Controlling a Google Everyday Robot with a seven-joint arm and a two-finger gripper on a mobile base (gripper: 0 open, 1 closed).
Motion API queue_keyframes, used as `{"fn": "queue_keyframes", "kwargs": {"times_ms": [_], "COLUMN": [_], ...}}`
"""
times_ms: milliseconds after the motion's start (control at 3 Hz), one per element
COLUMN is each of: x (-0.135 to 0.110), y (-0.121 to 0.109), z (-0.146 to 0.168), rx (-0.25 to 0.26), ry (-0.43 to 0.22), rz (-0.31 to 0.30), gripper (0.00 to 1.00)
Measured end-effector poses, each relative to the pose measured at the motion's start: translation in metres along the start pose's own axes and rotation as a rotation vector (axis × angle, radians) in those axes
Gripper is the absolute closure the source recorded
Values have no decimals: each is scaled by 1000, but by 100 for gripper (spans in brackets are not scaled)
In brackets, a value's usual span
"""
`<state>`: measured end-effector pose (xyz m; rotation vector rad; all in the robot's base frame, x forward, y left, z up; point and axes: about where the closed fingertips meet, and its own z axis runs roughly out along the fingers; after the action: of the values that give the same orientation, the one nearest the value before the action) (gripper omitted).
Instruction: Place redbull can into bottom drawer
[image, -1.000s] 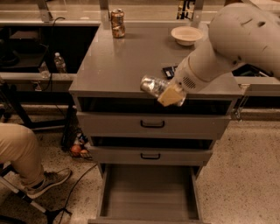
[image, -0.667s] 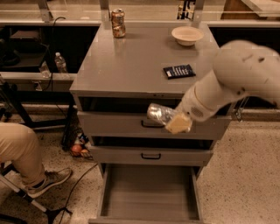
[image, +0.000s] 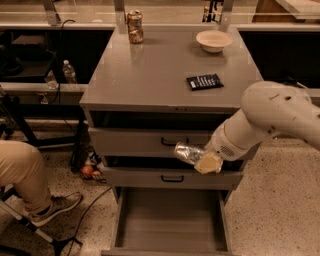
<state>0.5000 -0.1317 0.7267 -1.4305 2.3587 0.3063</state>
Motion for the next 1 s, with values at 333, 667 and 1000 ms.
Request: {"fn": "queue_keyframes", "kwargs": {"times_ms": [333,667,1000], "x": [25,65,117], "y": [-1,6,26], "z": [26,77,155], "rx": [-45,-111,-206], "ry": [30,62,58], "rz": [37,76,145], "gripper": [100,100,100]}}
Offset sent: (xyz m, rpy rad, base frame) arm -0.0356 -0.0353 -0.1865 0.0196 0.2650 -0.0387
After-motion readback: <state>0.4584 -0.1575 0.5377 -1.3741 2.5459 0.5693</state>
